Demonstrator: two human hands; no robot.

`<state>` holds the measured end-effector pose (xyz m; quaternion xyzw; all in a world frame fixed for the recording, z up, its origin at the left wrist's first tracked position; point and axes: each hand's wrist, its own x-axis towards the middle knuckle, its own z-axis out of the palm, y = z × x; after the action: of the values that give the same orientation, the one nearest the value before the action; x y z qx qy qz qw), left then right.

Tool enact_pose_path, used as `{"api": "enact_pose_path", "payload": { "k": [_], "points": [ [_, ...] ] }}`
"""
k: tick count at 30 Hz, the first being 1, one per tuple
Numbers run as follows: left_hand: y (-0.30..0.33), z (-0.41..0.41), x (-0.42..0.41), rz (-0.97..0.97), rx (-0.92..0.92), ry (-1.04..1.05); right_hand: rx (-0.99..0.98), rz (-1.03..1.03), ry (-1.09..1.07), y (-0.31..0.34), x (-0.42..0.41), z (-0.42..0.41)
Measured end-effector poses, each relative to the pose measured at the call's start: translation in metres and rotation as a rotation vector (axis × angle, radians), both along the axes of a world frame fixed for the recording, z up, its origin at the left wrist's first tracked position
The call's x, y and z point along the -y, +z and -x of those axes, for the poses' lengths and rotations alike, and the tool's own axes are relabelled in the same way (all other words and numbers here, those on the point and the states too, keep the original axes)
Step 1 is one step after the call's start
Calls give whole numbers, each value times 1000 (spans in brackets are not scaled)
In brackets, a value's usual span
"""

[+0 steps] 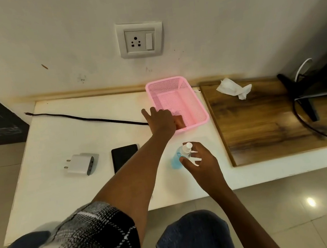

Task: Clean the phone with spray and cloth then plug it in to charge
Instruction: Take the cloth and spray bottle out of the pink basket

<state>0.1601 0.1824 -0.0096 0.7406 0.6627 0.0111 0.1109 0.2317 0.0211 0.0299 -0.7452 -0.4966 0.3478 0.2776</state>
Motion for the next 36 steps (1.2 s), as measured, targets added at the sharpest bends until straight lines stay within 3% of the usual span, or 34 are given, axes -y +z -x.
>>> {"api": "enact_pose_path", "payload": {
  "k": [4, 10, 17, 22, 27, 31, 36],
  "points": [
    [4, 11, 5, -50, 59, 42, -19, 21, 10, 1, 1, 0],
    [22, 36, 22, -129, 330, 127, -113, 29, -15, 25, 4, 5],
    [55, 73, 70, -297, 664, 102, -120, -408, -384, 70, 8, 10],
    [77, 101, 113, -426, 840, 4, -61, -399, -268, 95, 5, 40],
    [84, 114, 150, -258, 1065, 56, -323, -158, -235, 96, 14, 70],
    [79, 128, 169, -179, 1180, 61, -585, -105, -286, 89, 27, 76],
    [54, 147, 189, 133, 1234, 194, -556, 84, -344, 51, 35, 81]
  ]
}}
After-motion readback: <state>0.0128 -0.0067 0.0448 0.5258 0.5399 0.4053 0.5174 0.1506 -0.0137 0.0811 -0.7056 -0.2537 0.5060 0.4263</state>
